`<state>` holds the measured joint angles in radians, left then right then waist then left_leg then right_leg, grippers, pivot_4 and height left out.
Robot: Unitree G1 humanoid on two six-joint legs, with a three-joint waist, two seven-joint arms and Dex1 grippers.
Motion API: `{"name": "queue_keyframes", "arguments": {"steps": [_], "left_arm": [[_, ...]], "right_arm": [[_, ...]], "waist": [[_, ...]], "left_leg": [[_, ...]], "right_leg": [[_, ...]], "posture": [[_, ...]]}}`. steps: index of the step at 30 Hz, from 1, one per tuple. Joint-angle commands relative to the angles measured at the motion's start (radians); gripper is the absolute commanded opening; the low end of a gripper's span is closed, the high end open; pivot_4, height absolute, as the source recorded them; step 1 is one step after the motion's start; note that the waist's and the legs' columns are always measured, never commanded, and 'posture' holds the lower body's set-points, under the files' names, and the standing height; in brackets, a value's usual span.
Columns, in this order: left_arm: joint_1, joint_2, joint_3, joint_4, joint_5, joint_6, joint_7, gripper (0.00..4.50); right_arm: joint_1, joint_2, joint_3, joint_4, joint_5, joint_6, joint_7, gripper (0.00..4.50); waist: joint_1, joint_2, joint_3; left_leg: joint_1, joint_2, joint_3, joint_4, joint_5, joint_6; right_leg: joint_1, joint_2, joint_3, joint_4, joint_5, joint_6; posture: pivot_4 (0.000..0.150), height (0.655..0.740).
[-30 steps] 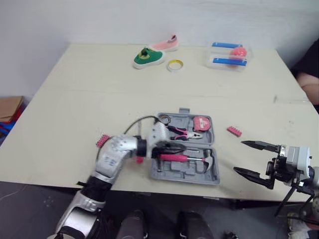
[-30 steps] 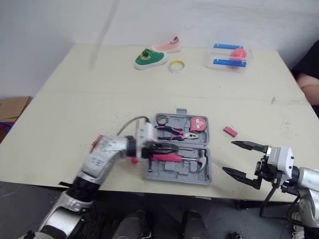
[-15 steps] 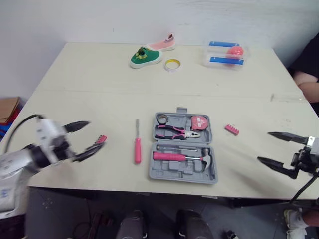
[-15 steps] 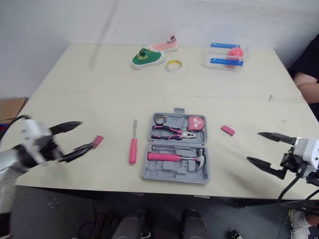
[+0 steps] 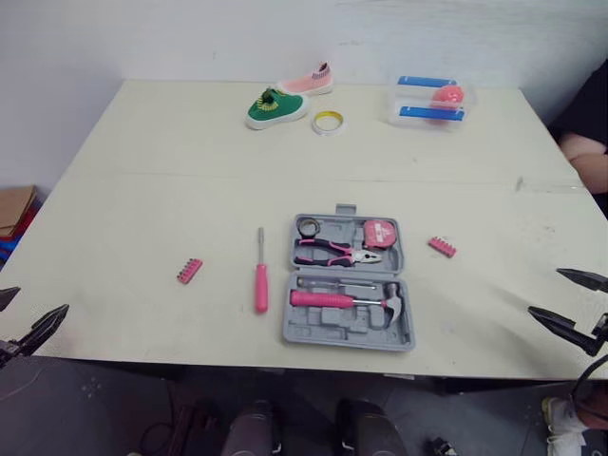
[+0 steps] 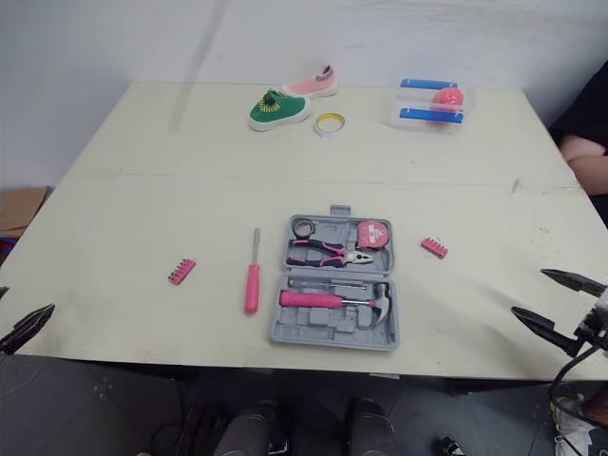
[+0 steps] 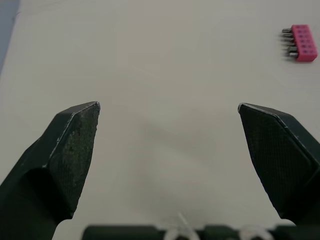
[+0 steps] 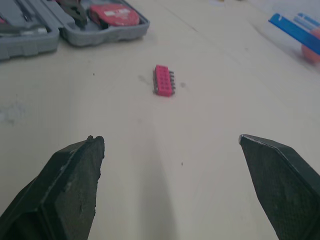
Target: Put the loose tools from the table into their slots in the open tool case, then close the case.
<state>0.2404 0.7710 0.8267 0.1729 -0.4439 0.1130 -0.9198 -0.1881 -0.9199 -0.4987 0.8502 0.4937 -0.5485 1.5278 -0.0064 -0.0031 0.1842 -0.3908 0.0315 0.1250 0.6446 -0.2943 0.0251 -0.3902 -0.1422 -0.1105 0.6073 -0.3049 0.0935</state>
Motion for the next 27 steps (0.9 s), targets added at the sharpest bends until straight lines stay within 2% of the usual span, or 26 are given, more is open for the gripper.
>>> {"name": "queue_keyframes", "arguments": {"steps": [1, 6, 11, 19, 27], "left_arm": [[-0.048, 0.006, -0.076, -0.157, -0.063, 0.086, 0.024, 4.47], [-0.134, 0.012, -0.247, -0.315, -0.062, 0.282, 0.123, 4.47], [-0.229, -0.04, -0.397, -0.3, 0.003, 0.343, 0.226, 4.47], [-0.306, -0.087, -0.541, -0.218, 0.091, 0.332, 0.268, 4.47], [-0.31, -0.102, -0.565, -0.171, 0.104, 0.343, 0.266, 4.47]], "right_arm": [[-0.001, 0.073, 0.07, -0.26, 0.088, 0.166, 0.014, 4.5], [0.002, 0.159, 0.152, -0.574, 0.144, 0.303, -0.062, 4.5], [-0.021, 0.242, 0.22, -0.727, 0.16, 0.364, -0.114, 4.5], [-0.041, 0.298, 0.277, -0.801, 0.132, 0.377, -0.138, 4.5], [-0.006, 0.287, 0.269, -0.829, 0.14, 0.384, -0.137, 4.5]], "waist": [[0.0, 0.0, 0.0], [0.0, 0.002, 0.001], [0.004, 0.003, 0.002], [0.004, -0.001, 0.004], [0.004, -0.001, 0.004]], "left_leg": [[0.0, 0.0, 0.0, 0.0, 0.0, 0.0], [-0.002, 0.0, 0.001, 0.001, 0.001, -0.001], [-0.001, -0.001, 0.004, 0.001, 0.005, -0.005], [0.0, 0.0, 0.01, 0.002, 0.005, -0.004], [0.001, 0.0, 0.01, 0.002, 0.005, -0.003]], "right_leg": [[0.0, 0.0, 0.0, 0.0, 0.0, 0.0], [-0.001, 0.0, 0.001, 0.005, 0.0, 0.0], [-0.001, 0.001, 0.002, 0.007, 0.0, 0.0], [-0.004, 0.002, 0.002, 0.011, 0.0, 0.001], [-0.004, 0.002, 0.004, 0.012, 0.0, 0.001]], "posture": [[0.15, 0.74], [0.15, 0.74], [0.15, 0.74], [0.15, 0.74], [0.15, 0.74]]}}
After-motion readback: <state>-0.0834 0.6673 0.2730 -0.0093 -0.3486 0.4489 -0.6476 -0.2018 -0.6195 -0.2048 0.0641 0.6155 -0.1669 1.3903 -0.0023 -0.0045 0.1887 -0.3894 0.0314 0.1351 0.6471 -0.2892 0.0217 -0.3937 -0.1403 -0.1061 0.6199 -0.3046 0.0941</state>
